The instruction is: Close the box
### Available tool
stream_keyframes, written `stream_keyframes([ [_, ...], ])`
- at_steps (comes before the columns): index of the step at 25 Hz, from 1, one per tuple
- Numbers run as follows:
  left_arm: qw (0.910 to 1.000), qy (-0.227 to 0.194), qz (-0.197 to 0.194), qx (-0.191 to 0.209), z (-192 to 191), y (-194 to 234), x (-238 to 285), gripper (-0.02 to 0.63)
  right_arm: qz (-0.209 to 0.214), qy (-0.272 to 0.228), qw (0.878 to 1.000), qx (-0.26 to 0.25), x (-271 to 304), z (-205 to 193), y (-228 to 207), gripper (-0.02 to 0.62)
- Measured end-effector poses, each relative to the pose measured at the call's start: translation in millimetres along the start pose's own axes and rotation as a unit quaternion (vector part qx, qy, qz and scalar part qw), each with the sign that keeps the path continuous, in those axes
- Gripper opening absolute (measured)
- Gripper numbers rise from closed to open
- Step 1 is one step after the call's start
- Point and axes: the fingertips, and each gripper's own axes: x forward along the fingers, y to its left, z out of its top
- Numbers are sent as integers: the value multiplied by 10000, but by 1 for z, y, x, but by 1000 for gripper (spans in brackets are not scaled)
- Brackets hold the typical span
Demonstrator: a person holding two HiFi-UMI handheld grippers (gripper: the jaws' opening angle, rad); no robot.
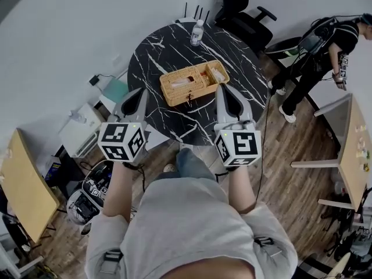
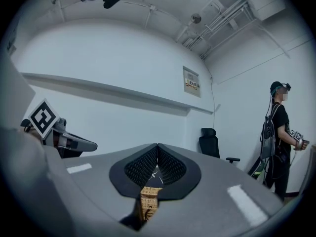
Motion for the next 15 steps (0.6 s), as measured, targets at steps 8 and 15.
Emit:
stream_keyframes([
  [8,9971,-535,181,519,43,-4,-24,58,-48,-139,9999,-55,-2,14,-2,5],
  [15,9929,-885,303,732,69,-4,-39,58,-89,-203,9997,-116,-4,22,-2,5],
])
